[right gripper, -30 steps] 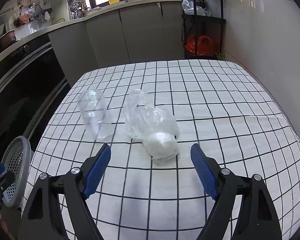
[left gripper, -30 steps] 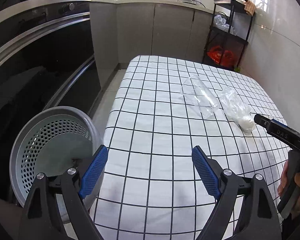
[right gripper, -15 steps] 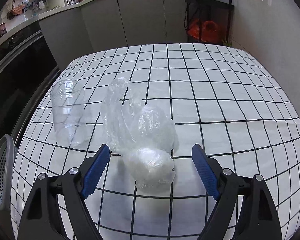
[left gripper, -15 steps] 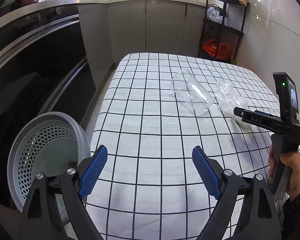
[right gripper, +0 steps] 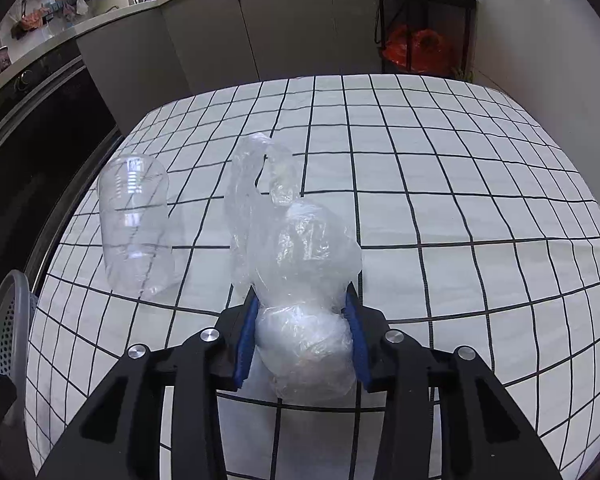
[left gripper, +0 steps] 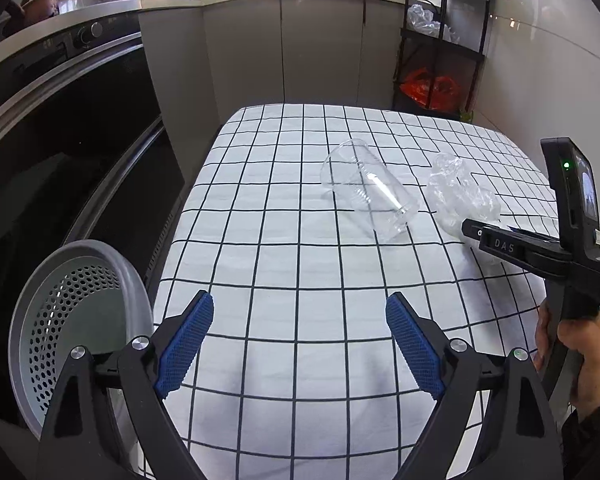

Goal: Collect trash
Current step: 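Grasp the plastic bag with the white ball in the right tool, then grasp the clear plastic cup with the left tool while the right tool holds the bag, then carry the cup and plastic bag in both tools over the wastebasket, then open both tools to drop the cup and bag into the basket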

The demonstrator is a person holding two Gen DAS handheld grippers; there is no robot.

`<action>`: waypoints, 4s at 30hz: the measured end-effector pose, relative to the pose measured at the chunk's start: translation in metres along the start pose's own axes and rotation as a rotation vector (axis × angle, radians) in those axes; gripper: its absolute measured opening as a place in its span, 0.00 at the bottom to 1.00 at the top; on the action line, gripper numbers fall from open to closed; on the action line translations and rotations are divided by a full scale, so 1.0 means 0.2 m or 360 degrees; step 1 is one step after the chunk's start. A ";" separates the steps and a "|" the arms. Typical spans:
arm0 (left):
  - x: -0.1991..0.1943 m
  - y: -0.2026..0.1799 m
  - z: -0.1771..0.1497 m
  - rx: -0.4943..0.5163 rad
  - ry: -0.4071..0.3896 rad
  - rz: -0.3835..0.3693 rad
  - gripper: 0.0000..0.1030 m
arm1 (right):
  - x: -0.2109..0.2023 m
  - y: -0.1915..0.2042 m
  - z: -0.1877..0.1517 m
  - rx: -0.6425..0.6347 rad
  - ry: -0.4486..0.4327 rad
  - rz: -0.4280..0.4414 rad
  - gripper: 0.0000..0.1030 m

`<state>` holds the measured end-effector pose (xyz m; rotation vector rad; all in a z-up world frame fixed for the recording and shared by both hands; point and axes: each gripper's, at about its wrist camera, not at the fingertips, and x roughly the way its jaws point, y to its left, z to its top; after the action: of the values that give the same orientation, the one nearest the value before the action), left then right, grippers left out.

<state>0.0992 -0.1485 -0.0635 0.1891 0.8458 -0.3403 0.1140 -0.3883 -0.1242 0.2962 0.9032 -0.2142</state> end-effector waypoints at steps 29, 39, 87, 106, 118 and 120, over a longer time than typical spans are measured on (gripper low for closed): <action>0.68 -0.35 0.43 -0.0132 0.0238 0.0029 0.84 | -0.24 -0.25 0.10 0.0298 -0.0196 0.0196 0.37; 0.66 -0.32 0.42 -0.0145 0.0222 0.0001 0.62 | -0.23 -0.24 0.11 0.0271 -0.0182 0.0193 0.37; -0.43 1.06 -0.31 -0.0405 -0.0109 0.0496 0.62 | -0.43 1.24 -0.31 -0.0227 -0.0050 0.0669 0.37; -0.35 1.34 -0.34 -0.0569 -0.0018 0.0487 0.63 | -0.32 1.66 -0.46 -0.0566 0.0035 0.0684 0.39; -0.38 1.35 -0.36 -0.0600 -0.0059 0.0493 0.78 | -0.33 1.66 -0.46 -0.0570 -0.0028 0.0674 0.66; -0.38 1.35 -0.36 -0.0595 -0.0062 0.0492 0.78 | -0.33 1.65 -0.45 -0.0567 -0.0032 0.0665 0.66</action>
<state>0.1014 0.1396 -0.0441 -0.0364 0.8124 0.1056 0.1074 -0.0436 -0.0704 0.1448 0.8229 0.3271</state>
